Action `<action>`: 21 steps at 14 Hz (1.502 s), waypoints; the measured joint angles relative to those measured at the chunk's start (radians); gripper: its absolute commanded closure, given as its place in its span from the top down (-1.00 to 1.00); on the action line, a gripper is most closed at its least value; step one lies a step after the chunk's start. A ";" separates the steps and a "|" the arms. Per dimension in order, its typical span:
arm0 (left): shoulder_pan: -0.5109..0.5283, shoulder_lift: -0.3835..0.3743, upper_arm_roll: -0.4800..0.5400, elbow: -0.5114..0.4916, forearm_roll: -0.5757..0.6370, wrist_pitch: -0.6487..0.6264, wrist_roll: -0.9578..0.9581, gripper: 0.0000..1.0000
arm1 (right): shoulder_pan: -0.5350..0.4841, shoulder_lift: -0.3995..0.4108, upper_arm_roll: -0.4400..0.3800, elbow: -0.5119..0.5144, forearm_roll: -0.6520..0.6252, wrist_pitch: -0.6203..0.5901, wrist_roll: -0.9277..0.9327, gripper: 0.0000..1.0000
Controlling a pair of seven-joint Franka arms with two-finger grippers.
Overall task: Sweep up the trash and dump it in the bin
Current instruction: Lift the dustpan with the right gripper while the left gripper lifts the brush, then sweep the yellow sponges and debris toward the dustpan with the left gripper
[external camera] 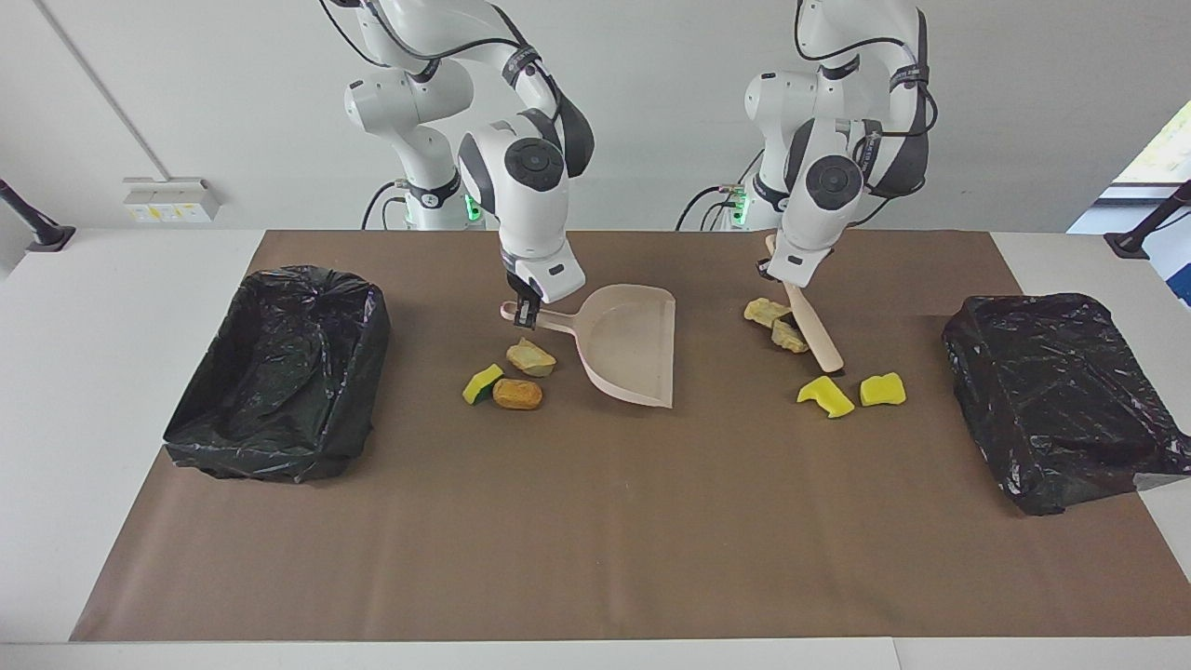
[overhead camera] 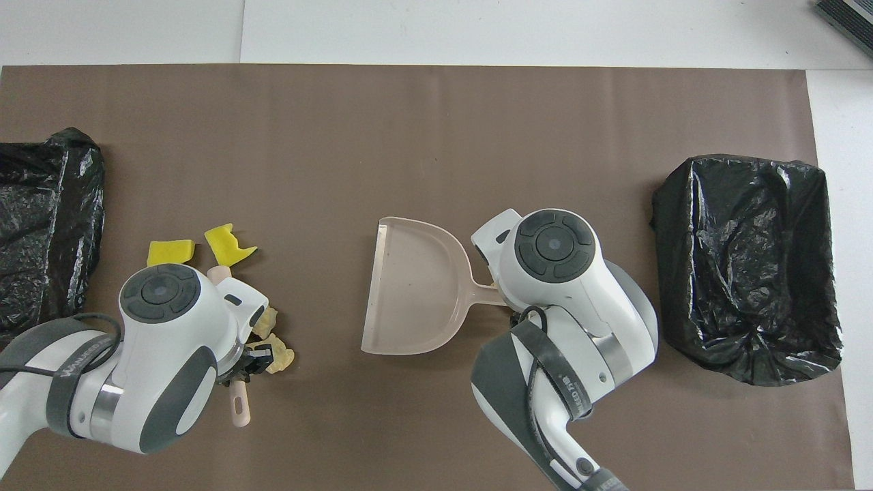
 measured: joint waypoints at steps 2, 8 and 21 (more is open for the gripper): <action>-0.022 0.037 0.000 0.063 -0.005 -0.006 0.000 -1.00 | 0.031 0.020 0.000 -0.001 0.000 0.022 0.047 -1.00; 0.001 0.070 0.022 0.243 0.081 -0.108 0.168 -1.00 | 0.042 0.034 -0.004 -0.001 -0.014 0.032 0.061 -1.00; 0.329 0.326 0.037 0.384 0.185 0.297 1.006 -1.00 | 0.062 0.037 -0.001 -0.022 -0.042 0.033 0.070 -1.00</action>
